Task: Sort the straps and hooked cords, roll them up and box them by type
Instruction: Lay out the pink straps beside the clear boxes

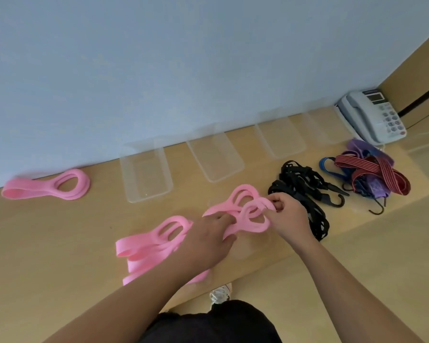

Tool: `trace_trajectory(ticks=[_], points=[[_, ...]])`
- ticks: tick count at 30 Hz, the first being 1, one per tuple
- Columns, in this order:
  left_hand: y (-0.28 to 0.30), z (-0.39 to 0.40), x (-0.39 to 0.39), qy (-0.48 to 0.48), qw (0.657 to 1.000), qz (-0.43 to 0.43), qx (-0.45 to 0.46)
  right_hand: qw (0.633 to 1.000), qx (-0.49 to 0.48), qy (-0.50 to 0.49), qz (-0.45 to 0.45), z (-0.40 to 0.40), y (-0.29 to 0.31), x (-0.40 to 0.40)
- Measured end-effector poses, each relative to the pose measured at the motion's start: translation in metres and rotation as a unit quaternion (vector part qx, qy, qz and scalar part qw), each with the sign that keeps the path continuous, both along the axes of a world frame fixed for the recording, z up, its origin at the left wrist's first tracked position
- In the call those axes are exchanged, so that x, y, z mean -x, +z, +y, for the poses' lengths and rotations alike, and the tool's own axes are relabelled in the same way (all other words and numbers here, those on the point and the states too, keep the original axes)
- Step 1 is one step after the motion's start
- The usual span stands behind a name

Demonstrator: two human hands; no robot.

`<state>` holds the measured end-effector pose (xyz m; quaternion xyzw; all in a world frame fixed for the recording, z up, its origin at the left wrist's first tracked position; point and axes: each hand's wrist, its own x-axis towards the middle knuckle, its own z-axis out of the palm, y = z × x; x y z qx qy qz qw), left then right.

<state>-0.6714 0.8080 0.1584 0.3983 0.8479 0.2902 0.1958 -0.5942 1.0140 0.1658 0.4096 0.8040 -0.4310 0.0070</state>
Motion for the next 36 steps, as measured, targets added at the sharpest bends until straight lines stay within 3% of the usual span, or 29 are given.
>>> trace_trajectory(ticks=[5, 9, 14, 21, 27, 29, 33, 36], points=[[-0.001, 0.011, -0.001, -0.025, 0.993, 0.108, 0.036, 0.975, -0.177, 0.126, -0.040, 0.006, -0.002, 0.012], [0.002, -0.008, 0.009, 0.030, 0.993, 0.115, -0.005, 0.979, -0.130, 0.159, 0.009, -0.019, 0.012, 0.039], [0.004, -0.064, 0.036, 0.112, 0.984, 0.140, 0.017, 0.958, -0.108, 0.257, 0.066, -0.080, 0.023, 0.083], [0.007, -0.188, 0.066, 0.273, 0.948, 0.148, 0.062, 0.902, -0.114, 0.401, 0.113, -0.189, 0.031, 0.155], [0.007, -0.278, 0.083, 0.376, 0.914, 0.138, 0.062, 0.862, -0.131, 0.483, 0.082, -0.283, 0.021, 0.219], [0.008, -0.299, 0.088, 0.387, 0.910, 0.137, 0.059, 0.866, -0.137, 0.479, 0.041, -0.307, 0.009, 0.245], [0.009, -0.335, 0.097, 0.398, 0.907, 0.128, 0.056, 0.923, -0.121, 0.357, -0.074, -0.336, -0.023, 0.290], [0.007, -0.353, 0.104, 0.406, 0.905, 0.117, 0.053, 0.938, -0.149, 0.302, -0.082, -0.349, -0.036, 0.297]])
